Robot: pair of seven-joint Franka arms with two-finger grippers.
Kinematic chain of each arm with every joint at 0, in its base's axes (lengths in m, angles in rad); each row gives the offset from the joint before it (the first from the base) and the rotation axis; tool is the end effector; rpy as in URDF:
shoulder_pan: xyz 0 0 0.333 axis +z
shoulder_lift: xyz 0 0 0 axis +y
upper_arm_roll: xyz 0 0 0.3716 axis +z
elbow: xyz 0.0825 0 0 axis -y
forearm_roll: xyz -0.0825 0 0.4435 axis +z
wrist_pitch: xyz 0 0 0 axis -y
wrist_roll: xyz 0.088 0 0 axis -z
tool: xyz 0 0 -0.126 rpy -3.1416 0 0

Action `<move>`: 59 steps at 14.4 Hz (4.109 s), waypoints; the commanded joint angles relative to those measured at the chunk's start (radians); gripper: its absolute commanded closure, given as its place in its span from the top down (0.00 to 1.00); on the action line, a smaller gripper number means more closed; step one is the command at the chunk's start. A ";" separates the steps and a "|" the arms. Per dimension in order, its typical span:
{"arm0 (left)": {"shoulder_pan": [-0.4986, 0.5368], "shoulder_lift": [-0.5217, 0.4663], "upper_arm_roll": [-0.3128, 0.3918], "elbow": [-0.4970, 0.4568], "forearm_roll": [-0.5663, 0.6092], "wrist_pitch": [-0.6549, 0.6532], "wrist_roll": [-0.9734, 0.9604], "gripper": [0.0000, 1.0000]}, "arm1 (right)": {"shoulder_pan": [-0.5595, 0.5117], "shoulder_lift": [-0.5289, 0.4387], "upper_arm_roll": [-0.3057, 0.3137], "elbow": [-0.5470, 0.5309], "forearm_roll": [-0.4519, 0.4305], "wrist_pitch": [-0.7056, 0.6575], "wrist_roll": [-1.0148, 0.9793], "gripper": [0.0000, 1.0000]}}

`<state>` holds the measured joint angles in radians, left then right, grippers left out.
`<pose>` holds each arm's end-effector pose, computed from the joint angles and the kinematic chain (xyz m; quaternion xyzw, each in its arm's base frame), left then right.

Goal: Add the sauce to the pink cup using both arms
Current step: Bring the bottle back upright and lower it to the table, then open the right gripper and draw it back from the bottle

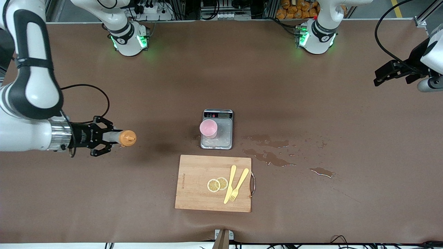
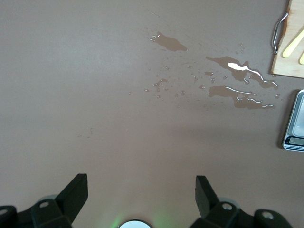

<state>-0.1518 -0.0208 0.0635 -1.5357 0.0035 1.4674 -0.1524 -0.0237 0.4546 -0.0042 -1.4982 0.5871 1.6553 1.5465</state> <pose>0.5926 -0.0515 0.6833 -0.9992 -0.0322 0.0235 0.0039 0.7357 0.0454 0.4138 -0.6210 0.7179 0.2961 0.1059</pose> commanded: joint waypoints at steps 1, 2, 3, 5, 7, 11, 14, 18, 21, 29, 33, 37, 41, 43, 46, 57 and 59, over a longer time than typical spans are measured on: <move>0.006 0.004 0.002 0.009 -0.014 0.001 0.005 1.00 | -0.102 -0.050 0.016 -0.132 0.117 0.006 -0.222 0.33; 0.005 0.002 0.002 0.009 -0.013 0.001 0.005 1.00 | -0.128 -0.047 0.016 -0.161 0.138 0.006 -0.296 0.33; 0.004 0.002 0.001 0.009 -0.013 0.001 0.005 1.00 | -0.154 -0.045 0.016 -0.181 0.155 0.003 -0.359 0.32; 0.006 0.002 0.002 0.009 -0.014 0.001 0.005 1.00 | -0.203 -0.037 0.016 -0.215 0.195 -0.018 -0.465 0.32; 0.006 0.002 0.002 0.009 -0.016 0.001 0.005 1.00 | -0.249 -0.031 0.016 -0.263 0.233 -0.029 -0.584 0.33; 0.006 0.002 0.002 0.009 -0.017 0.001 0.005 1.00 | -0.372 0.080 0.016 -0.293 0.306 -0.109 -0.822 0.33; 0.008 0.004 0.002 0.009 -0.017 0.004 0.005 1.00 | -0.430 0.131 0.015 -0.295 0.306 -0.144 -0.913 0.33; 0.034 0.005 0.001 0.009 -0.020 0.016 0.005 1.00 | -0.496 0.219 0.015 -0.295 0.356 -0.189 -1.002 0.33; 0.032 0.005 0.001 0.009 -0.020 0.016 0.005 1.00 | -0.532 0.274 0.016 -0.292 0.362 -0.190 -1.057 0.33; 0.020 0.007 -0.008 -0.004 -0.022 0.016 0.002 1.00 | -0.572 0.358 0.015 -0.258 0.372 -0.189 -1.125 0.34; 0.015 0.008 -0.010 -0.006 -0.025 0.022 -0.010 1.00 | -0.578 0.369 0.015 -0.243 0.372 -0.189 -1.129 0.58; 0.014 0.013 -0.010 -0.004 -0.025 0.022 -0.010 1.00 | -0.568 0.369 0.015 -0.220 0.370 -0.183 -1.119 0.92; 0.014 0.015 -0.014 -0.004 -0.023 0.021 -0.010 1.00 | -0.567 0.368 0.013 -0.176 0.358 -0.190 -1.109 1.00; 0.020 0.015 -0.017 -0.004 -0.025 0.021 -0.010 1.00 | -0.573 0.365 0.013 -0.125 0.327 -0.207 -1.068 1.00; 0.029 0.013 -0.017 -0.003 -0.023 0.021 -0.010 1.00 | -0.578 0.365 0.013 0.001 0.243 -0.281 -1.023 1.00; 0.104 0.012 -0.093 -0.001 -0.022 0.022 -0.010 1.00 | -0.477 0.342 0.047 0.366 -0.007 -0.577 -1.025 1.00; 0.095 0.012 -0.093 -0.003 -0.020 0.024 -0.010 1.00 | -0.470 0.332 0.052 0.375 -0.004 -0.589 -1.028 1.00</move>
<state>-0.0707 -0.0074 -0.0116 -1.5442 -0.0010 1.4850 -0.1537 -0.5029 0.7973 0.0379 -1.1499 0.6139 1.0875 0.5064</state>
